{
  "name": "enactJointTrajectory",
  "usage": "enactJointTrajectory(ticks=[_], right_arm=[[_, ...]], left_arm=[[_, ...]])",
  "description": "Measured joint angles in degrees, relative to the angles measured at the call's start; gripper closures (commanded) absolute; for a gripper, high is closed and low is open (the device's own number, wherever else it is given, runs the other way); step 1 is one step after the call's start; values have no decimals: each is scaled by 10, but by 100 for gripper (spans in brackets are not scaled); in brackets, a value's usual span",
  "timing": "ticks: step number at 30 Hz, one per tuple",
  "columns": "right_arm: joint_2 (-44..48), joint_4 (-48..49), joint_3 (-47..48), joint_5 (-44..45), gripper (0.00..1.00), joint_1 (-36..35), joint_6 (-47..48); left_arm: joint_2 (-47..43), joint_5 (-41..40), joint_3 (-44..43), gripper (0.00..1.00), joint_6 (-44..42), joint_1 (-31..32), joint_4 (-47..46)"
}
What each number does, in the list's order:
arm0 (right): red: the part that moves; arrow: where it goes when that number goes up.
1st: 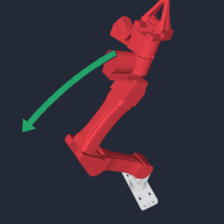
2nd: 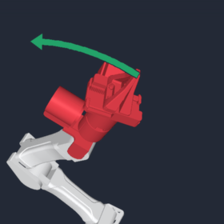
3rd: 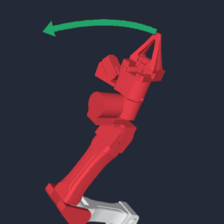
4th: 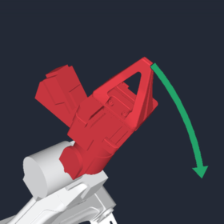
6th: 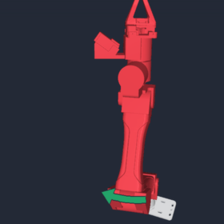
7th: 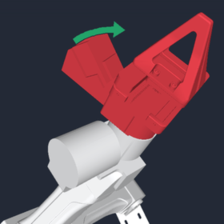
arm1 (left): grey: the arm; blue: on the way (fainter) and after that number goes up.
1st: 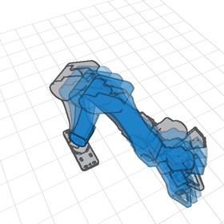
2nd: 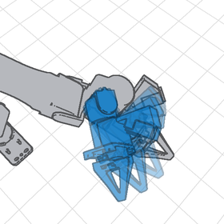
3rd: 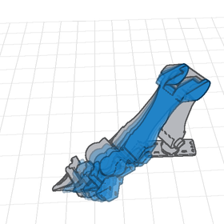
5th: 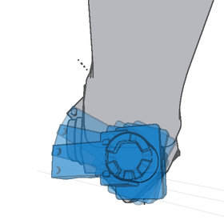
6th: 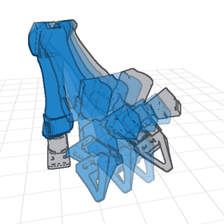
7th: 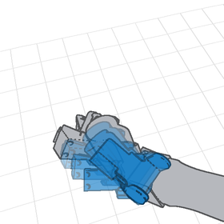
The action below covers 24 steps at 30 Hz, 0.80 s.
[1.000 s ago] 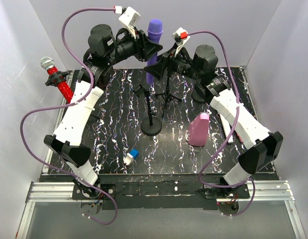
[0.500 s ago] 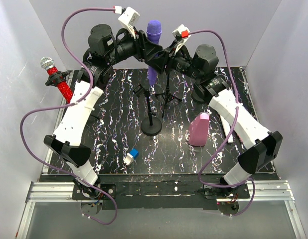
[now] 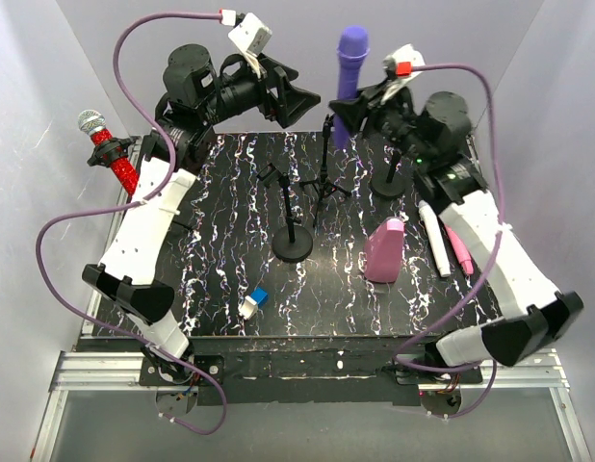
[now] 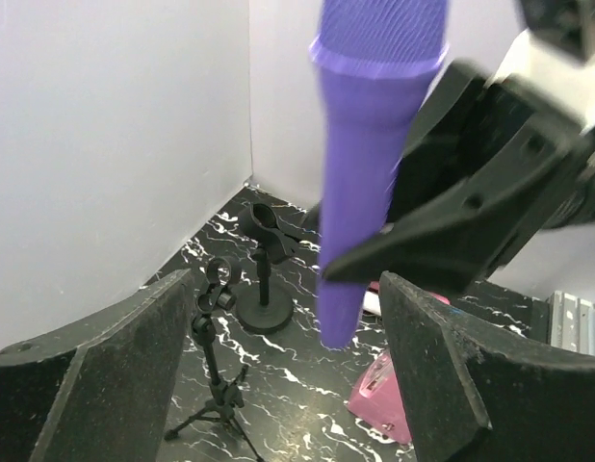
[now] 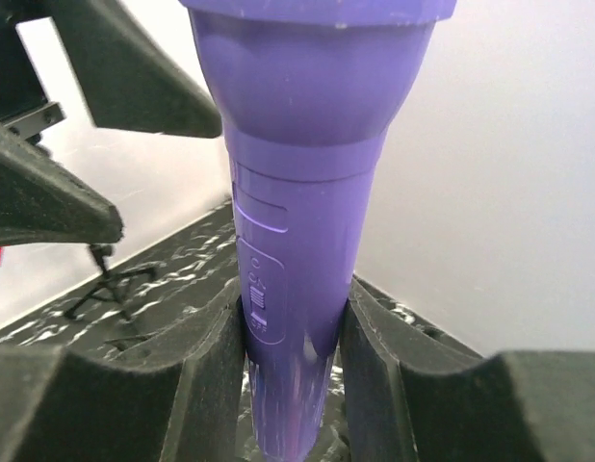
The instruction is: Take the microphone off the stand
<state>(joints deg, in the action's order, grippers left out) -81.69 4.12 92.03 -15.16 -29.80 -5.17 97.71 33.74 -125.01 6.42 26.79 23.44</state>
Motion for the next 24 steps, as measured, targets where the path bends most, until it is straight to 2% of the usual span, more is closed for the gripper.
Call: enactJointTrajectory(ticks=[6,8,11,13,17,24], right_arm=[[119,-71,-10,76,99,47,86],[163,-108,-12,106,99,73,111],[203,-155,-17,137,99,161,122],[218,-187,-31,148,99,231,127],[206,-255,-91,136,99,322,161],[61,-357,-189,126,99,394,252]], left_arm=[[-31,0,51,21,-37,0,-22],[-40,-8,73,16,-30,0,-31],[-41,-13,84,2,-18,0,-37],[-41,-12,91,2,-17,0,-42],[-42,-14,106,2,-7,0,-46],[-47,-18,118,2,-4,0,-30]])
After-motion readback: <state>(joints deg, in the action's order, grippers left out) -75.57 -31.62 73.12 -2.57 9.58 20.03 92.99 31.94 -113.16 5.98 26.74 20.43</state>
